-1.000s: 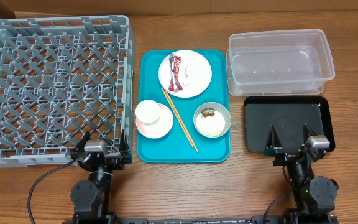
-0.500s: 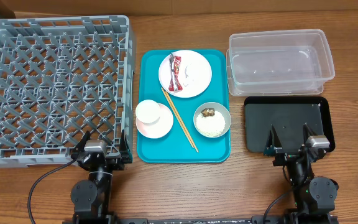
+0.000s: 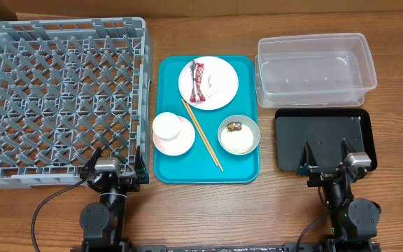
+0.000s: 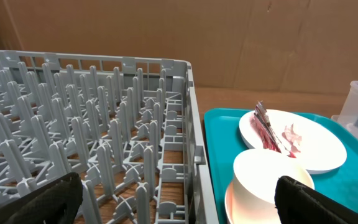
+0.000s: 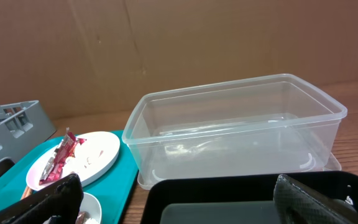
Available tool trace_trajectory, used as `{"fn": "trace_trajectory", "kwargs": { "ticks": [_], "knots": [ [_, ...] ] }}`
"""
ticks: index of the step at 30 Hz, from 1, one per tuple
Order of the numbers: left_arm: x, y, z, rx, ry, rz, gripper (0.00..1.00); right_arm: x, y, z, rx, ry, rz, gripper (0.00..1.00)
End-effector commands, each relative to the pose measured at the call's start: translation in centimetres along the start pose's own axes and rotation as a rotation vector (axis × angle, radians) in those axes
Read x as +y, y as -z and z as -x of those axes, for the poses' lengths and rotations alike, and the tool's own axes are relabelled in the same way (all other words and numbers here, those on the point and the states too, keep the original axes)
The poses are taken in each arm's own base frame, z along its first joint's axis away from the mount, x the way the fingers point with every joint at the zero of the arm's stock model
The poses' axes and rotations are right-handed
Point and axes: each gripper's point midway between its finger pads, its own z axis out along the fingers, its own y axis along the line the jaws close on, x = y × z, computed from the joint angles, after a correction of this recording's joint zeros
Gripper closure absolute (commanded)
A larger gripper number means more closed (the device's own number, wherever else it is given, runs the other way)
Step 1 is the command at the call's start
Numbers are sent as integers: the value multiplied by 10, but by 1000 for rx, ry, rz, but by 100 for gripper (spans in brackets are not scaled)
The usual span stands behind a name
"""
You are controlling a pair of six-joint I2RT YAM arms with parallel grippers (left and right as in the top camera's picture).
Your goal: Sort waste into correct bins and load items into the dishwasher
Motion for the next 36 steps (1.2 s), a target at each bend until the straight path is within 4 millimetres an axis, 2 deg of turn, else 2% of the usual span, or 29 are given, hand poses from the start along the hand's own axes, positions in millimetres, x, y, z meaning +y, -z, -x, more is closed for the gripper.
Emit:
{"fn": "trace_trajectory", "kwargs": {
  "ticks": [1,26,36],
  "knots": [
    [-4,0,0,-3,-19,-21,0,-1,0,-1,-8,4,-2,0],
    [-3,0,1,-11,-18,-16,0,-1,0,0,-12,3,-1,0],
    [-5,5,1,47,18,-19,0,2,2,4,6,-133,9,0]
  ]
}}
